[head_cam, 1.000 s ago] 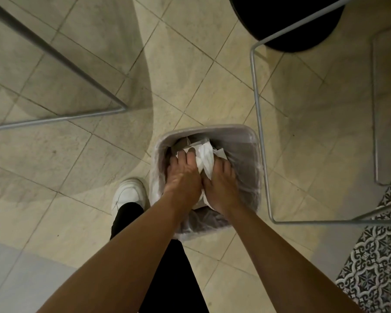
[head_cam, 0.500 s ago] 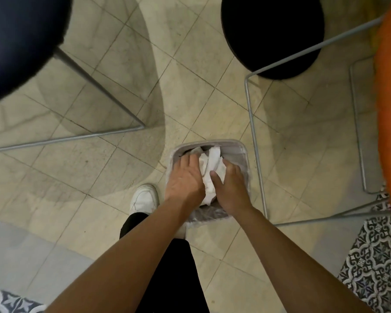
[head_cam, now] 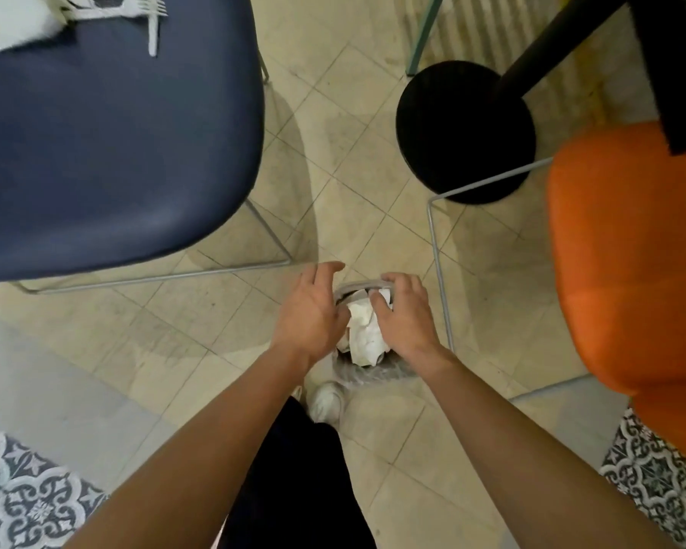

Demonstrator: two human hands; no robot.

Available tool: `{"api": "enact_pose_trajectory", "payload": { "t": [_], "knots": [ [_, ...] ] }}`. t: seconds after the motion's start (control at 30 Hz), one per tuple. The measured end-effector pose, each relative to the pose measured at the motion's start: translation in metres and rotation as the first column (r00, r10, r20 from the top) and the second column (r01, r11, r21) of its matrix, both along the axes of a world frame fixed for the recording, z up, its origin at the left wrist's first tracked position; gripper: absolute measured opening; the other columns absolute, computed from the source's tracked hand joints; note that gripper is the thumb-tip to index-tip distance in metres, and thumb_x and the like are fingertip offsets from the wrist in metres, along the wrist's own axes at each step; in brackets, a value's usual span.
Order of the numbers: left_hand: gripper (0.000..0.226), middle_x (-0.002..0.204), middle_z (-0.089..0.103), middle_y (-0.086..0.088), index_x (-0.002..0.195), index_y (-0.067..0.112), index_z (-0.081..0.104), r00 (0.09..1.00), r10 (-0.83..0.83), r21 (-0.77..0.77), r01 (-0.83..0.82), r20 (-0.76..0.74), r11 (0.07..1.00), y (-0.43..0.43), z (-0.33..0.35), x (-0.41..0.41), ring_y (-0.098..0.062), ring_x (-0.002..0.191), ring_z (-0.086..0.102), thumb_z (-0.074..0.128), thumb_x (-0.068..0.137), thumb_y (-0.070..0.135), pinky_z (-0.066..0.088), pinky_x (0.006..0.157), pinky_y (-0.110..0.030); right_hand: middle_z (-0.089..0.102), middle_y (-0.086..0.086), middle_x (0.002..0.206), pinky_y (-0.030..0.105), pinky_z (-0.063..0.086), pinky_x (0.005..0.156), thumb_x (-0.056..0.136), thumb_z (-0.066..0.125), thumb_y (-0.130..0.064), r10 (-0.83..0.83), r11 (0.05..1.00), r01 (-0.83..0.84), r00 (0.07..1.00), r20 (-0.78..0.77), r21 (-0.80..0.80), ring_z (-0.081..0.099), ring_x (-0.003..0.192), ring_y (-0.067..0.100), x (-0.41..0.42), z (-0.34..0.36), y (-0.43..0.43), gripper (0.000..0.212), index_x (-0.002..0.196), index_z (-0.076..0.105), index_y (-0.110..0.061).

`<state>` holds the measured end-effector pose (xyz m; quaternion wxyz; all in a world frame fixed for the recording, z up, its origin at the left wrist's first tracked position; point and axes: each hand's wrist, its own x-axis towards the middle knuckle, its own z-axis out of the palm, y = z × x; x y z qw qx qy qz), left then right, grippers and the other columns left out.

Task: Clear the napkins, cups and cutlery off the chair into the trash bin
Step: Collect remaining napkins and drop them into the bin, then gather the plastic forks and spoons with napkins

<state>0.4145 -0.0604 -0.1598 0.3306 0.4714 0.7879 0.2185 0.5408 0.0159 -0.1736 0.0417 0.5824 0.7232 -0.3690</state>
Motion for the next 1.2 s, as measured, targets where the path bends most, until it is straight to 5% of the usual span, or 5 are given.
{"api": "enact_pose_trajectory", "payload": {
  "t": [0.6,1.2],
  "knots": [
    [0.052,0.128,0.049,-0.006,0.13,0.014,0.044,0.93,0.366,0.135,-0.36,-0.024,0.923,-0.003,0.087,-0.158,-0.025,0.118,0.043,0.063,0.083,0.024,0.035,0.094,-0.031,0.043,0.005,0.129,0.041,0.033,0.105,0.089,0.055,-0.029,0.255,0.961,-0.242,0.963,-0.085,0.137,0.036,0.126,0.021,-0.184,0.099,0.027,0.04,0.126,0.046,-0.015],
    [0.048,0.129,0.048,0.002,0.127,0.02,0.044,0.907,0.421,0.057,-0.418,-0.036,0.907,0.023,0.086,-0.326,-0.018,0.122,0.042,0.061,0.083,0.03,0.036,0.096,-0.031,0.046,0.005,0.129,0.039,0.035,0.104,0.09,0.054,-0.033,0.317,0.94,-0.309,0.948,-0.032,0.144,0.039,0.124,0.024,-0.346,0.095,0.067,0.04,0.126,0.047,-0.018]
  ]
}}
